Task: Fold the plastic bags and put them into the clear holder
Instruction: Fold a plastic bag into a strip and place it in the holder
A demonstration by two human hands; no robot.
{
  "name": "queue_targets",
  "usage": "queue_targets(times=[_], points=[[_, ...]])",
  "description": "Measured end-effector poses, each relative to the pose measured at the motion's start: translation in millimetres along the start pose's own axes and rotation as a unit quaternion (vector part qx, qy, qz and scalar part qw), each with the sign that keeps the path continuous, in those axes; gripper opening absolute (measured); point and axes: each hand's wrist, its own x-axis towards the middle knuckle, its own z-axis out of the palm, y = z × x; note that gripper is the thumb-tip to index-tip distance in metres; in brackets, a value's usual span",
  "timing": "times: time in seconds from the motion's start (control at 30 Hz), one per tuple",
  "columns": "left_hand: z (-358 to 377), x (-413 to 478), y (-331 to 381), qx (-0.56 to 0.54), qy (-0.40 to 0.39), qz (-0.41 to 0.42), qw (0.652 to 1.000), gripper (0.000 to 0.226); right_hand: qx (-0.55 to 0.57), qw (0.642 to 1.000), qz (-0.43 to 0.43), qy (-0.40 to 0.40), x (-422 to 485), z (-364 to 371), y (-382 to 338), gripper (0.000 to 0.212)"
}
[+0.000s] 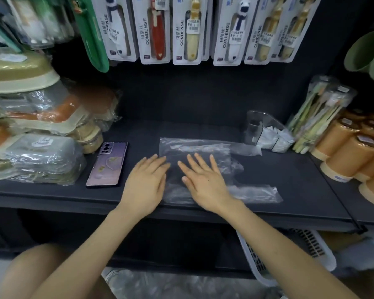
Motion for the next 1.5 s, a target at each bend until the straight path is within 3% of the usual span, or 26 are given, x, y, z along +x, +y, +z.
queue_targets(times=[0.07,0.13,0.17,0.4,0.47,0.53,0.6,0.73,0.83,1.0,1.1,1.27,1.33,1.4,1.5], points=[[10.0,-1.5,0.7,0.015,-0.121,0.019,0.992,0.067,-0.009,1.000,0.004,-0.002,-10.4,9.8,4.0,0.080],[16.5,-10.1,-3.6,0.010,-0.186,-0.004,0.983,0.097,-0.011,1.000,0.020,-0.007,-25.3,18.1,17.3,0.085],[18.5,-14.3,-6.4,0.006,-0.208,-0.023,0.978,0.101,-0.009,0.999,0.036,-0.012,-34.2,21.0,27.0,0.087],[19.2,-15.6,-10.4,-0.022,-0.224,-0.046,0.973,0.115,-0.011,0.986,0.164,-0.038,-91.8,10.9,103.9,0.101],[13.9,-13.6,-12.2,-0.122,-0.211,-0.073,0.967,0.106,-0.003,0.984,0.173,-0.031,-93.6,2.5,108.3,0.108],[5.1,-6.0,-12.0,-0.226,-0.157,-0.132,0.952,0.071,0.016,0.987,0.161,0.001,-82.8,-6.6,99.0,0.108],[3.3,10.1,-10.7,-0.214,-0.096,-0.152,0.960,0.048,0.024,0.990,0.131,0.037,-59.0,-14.0,79.5,0.100],[18.1,60.8,-9.2,-0.103,-0.105,-0.095,0.985,0.068,0.014,0.991,0.114,0.066,17.0,-15.4,49.1,0.070],[39.5,92.7,-14.3,-0.027,-0.147,-0.087,0.985,0.066,-0.016,0.992,0.123,0.032,69.3,-6.9,43.2,0.058],[65.9,100.0,-25.8,0.017,-0.233,-0.114,0.966,0.061,-0.038,0.994,0.092,-0.041,93.6,15.6,45.0,0.065],[72.3,95.4,-30.6,0.015,-0.231,-0.118,0.966,0.061,-0.035,0.988,0.146,-0.047,79.4,16.7,74.7,0.065],[60.3,95.5,-33.5,-0.101,-0.222,-0.141,0.959,0.060,-0.049,0.977,0.205,-0.037,44.7,-3.8,107.8,0.066],[49.5,86.5,-31.4,-0.117,-0.174,-0.123,0.970,0.070,-0.034,0.984,0.172,0.014,28.9,-12.7,91.9,0.079],[36.0,67.7,-16.7,-0.075,-0.147,-0.049,0.985,0.095,-0.001,0.994,0.102,0.040,10.1,-17.4,63.4,0.099],[24.8,32.3,8.2,-0.049,-0.168,0.004,0.985,0.099,-0.001,1.000,0.021,-0.006,-10.3,-0.2,26.8,0.093]])
